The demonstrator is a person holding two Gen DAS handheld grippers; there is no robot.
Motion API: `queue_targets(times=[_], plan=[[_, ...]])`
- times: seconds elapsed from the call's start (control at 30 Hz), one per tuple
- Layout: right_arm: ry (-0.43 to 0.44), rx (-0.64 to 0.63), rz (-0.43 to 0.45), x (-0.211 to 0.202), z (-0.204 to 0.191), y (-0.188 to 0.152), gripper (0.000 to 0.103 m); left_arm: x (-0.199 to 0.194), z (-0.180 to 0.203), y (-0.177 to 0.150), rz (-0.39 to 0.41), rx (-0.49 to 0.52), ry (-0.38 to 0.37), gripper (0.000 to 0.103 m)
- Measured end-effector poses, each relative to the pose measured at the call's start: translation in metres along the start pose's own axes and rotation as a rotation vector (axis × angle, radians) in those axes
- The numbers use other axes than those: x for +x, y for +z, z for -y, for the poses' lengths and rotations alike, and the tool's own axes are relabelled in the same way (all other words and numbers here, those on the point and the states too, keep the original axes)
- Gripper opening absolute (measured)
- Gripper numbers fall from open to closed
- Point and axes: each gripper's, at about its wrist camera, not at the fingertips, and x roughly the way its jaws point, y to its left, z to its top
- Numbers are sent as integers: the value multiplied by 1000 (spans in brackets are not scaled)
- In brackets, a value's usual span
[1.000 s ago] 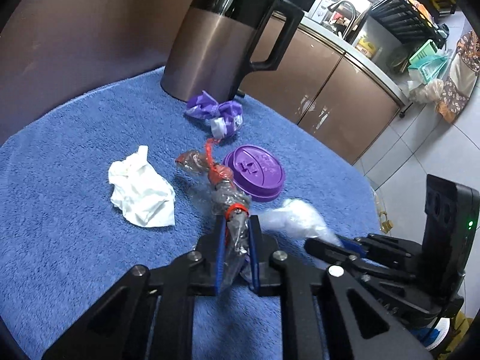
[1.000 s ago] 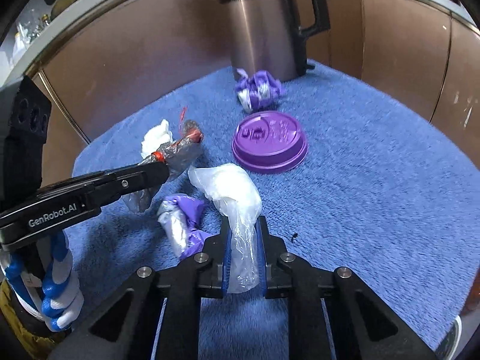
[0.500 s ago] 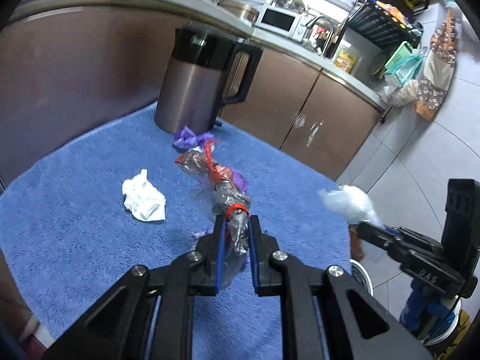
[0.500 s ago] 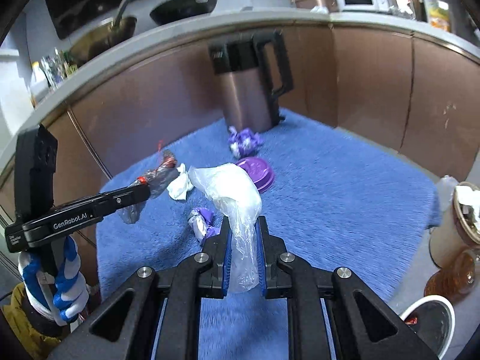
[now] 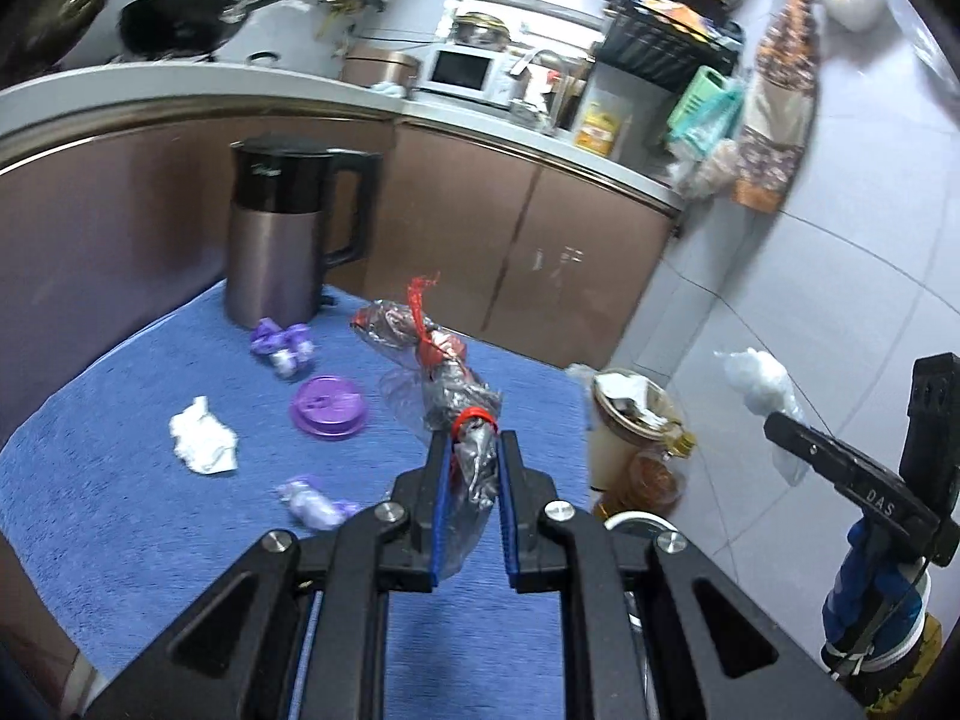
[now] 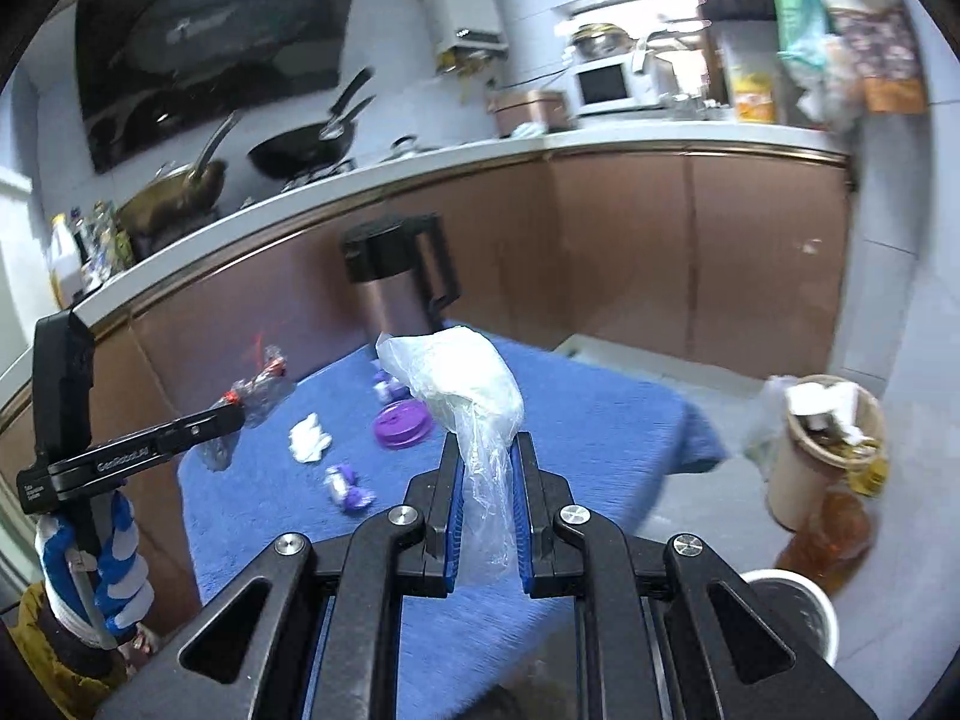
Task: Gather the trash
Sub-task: 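Carry both plastics over the bin and open both grippers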
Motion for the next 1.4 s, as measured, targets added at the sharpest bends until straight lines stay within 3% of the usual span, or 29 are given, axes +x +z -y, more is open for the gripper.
queue_targets(times=[0.27,0.57,0.73,0.9,1.13,1.23,1.3,1.4], plan=[[-136,135,30,-44,62,-26,14,27,75,-8,-71,129,-102,13],[-346,297,-76,-35,149,-85,15,100,171,-36,-246,287,-220,13],[-401,382,-152,-14,192,-121,15,159,222,-58,-377,352,-274,13],[-419,453,-207,1,230,-150,16,212,257,-75,-485,365,-323,14],[-444,513,-264,18,263,-175,18,257,279,-86,-565,319,-387,15],[-463,534,-280,22,273,-182,27,267,283,-86,-587,287,-414,19],[-474,541,-288,24,277,-185,35,270,283,-84,-592,271,-425,28],[-483,538,-295,25,277,-187,38,271,283,-80,-583,260,-424,33]])
